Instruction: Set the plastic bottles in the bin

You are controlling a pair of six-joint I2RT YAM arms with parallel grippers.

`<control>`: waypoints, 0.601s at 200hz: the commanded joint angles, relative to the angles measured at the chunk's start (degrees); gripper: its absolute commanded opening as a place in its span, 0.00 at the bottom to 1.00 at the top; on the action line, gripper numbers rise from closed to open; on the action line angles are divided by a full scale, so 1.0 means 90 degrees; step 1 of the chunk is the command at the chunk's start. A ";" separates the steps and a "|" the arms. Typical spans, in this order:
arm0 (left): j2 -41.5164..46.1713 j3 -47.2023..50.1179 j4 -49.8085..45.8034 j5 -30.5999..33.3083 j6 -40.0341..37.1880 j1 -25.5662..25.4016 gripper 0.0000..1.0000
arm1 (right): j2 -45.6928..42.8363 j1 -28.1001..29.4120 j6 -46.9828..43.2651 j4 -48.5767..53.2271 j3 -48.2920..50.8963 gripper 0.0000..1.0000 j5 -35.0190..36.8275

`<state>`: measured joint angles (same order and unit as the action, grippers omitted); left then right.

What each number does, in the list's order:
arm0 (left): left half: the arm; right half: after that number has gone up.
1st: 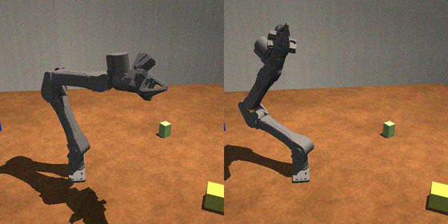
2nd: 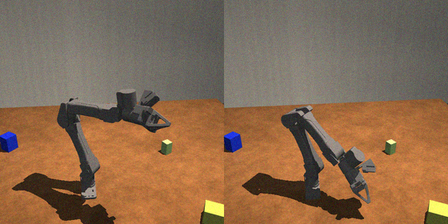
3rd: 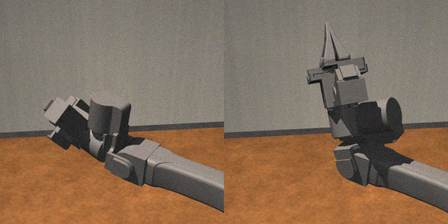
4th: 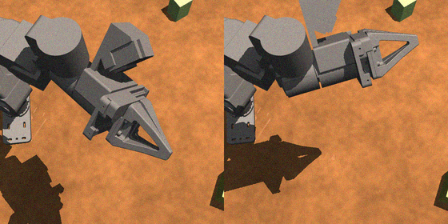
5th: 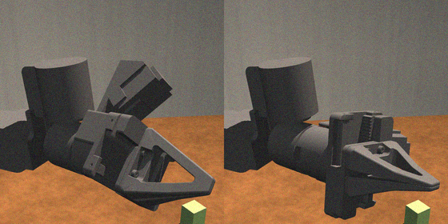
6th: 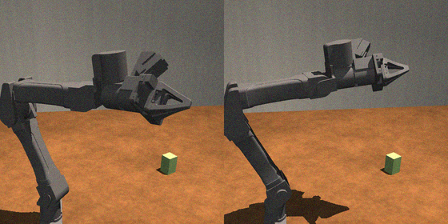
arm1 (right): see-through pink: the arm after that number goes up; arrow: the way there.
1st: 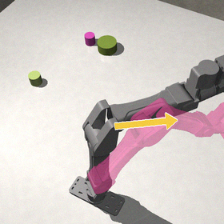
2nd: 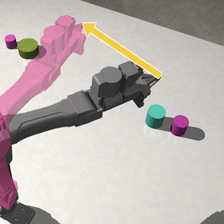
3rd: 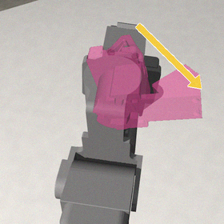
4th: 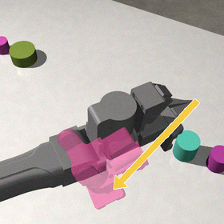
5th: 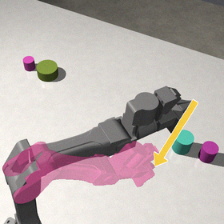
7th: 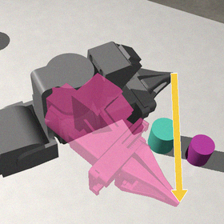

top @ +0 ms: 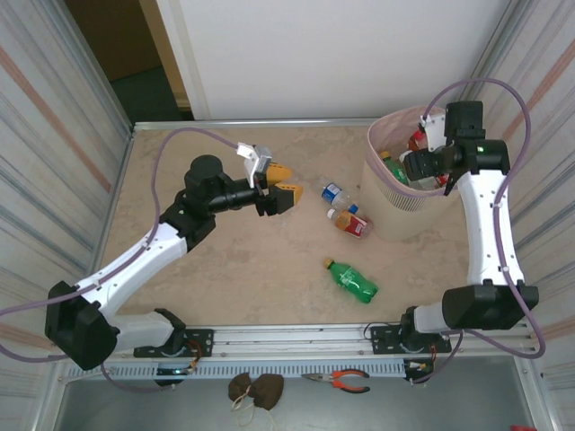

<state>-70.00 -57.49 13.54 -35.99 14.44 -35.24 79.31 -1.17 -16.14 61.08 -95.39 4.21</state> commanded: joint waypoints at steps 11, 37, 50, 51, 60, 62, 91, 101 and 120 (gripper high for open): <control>0.0259 -0.0028 0.0048 0.0009 0.0094 0.0032 0.72 | -0.0656 0.0481 0.0719 0.0165 -0.0163 0.81 -0.0375; 0.0346 -0.0028 -0.0074 0.0099 0.0093 0.0037 0.71 | -0.0980 0.1102 0.0829 0.0340 -0.0172 0.80 -0.0372; 0.0419 -0.0020 -0.0212 0.0248 0.0090 0.0030 0.71 | -0.1102 0.1422 0.0913 0.0488 -0.0162 0.80 -0.0379; 0.0426 -0.0024 -0.0228 0.0268 0.0088 0.0029 0.71 | -0.1110 0.1450 0.0919 0.0503 -0.0162 0.80 -0.0380; 0.0467 -0.0016 -0.0351 0.0406 0.0088 0.0034 0.71 | -0.1175 0.1693 0.0993 0.0607 -0.0162 0.79 -0.0325; 0.0481 -0.0017 -0.0376 0.0427 0.0093 0.0035 0.71 | -0.1187 0.1739 0.1017 0.0626 -0.0157 0.79 -0.0307; 0.0550 0.0037 -0.0586 0.0653 0.0290 0.0129 0.71 | -0.1329 0.2603 0.1282 0.0951 -0.0049 0.78 -0.0058; 0.0594 0.0100 -0.0587 0.0688 0.0392 0.0182 0.71 | -0.1367 0.2926 0.1407 0.1053 0.0040 0.77 0.0076; 0.0692 0.0220 -0.0633 0.0768 0.0580 0.0278 0.70 | -0.1366 0.3538 0.1689 0.1255 0.0223 0.76 0.0310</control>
<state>-66.22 -56.97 9.15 -31.20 16.82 -33.91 67.99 25.63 -5.67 67.92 -95.15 3.55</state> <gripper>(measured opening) 0.706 0.765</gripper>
